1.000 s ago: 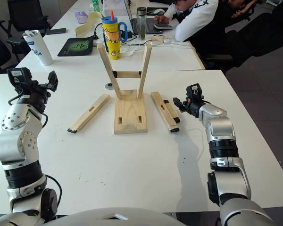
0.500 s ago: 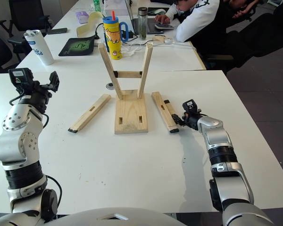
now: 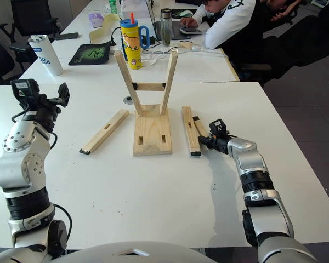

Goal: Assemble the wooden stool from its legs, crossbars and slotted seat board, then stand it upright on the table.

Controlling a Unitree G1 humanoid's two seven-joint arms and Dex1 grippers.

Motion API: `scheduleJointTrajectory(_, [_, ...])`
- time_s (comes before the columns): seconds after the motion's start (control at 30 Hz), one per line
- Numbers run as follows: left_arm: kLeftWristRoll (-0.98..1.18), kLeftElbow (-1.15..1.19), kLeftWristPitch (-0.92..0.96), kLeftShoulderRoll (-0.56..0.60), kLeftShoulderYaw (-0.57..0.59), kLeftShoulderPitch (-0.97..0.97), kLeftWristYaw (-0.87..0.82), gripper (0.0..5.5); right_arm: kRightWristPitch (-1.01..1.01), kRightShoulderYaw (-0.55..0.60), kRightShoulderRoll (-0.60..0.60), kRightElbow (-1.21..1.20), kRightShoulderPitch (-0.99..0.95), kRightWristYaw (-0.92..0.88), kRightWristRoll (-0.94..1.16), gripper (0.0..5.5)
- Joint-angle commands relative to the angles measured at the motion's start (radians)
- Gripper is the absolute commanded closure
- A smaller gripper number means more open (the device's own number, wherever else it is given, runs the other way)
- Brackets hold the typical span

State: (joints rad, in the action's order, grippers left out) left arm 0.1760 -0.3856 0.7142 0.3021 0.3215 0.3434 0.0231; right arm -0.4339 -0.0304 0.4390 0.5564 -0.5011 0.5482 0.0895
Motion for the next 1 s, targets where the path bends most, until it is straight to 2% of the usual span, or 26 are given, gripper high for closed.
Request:
scheduleJointTrajectory(0.03, [0.004,-0.002,0.005,-0.006,-0.009,-0.006,0.000,1.51,-0.063,0.016,-0.025,0.048,-0.002,-0.053,-0.009,3.11])
scheduleJointTrajectory(0.27, [0.051,-0.012,0.013,-0.053,-0.024,-0.034,0.021,1.51,0.030,0.069,-0.049,0.045,-0.045,-0.120,0.008,4.17])
scheduleJointTrajectory(0.4, [0.111,-0.015,0.007,-0.106,-0.030,-0.054,0.039,1.51,0.161,0.126,-0.070,-0.035,-0.088,-0.119,0.057,4.19])
scheduleJointTrajectory(0.53, [0.187,-0.024,0.006,-0.168,-0.053,-0.063,0.060,1.51,0.200,0.139,-0.111,-0.221,-0.089,0.001,0.176,4.19])
scheduleJointTrajectory(0.67, [0.241,-0.060,-0.002,-0.226,-0.122,-0.059,0.081,1.51,0.104,0.066,-0.125,-0.452,-0.023,0.141,0.292,4.19])
scheduleJointTrajectory(0.8, [0.332,-0.047,0.005,-0.364,-0.181,-0.025,0.052,1.51,0.099,-0.018,-0.162,-0.516,0.018,0.157,0.271,4.19])
scheduleJointTrajectory(1.0, [0.463,-0.006,0.029,-0.459,-0.143,0.028,-0.010,1.51,0.188,-0.127,-0.181,-0.540,0.028,0.197,0.205,4.19])
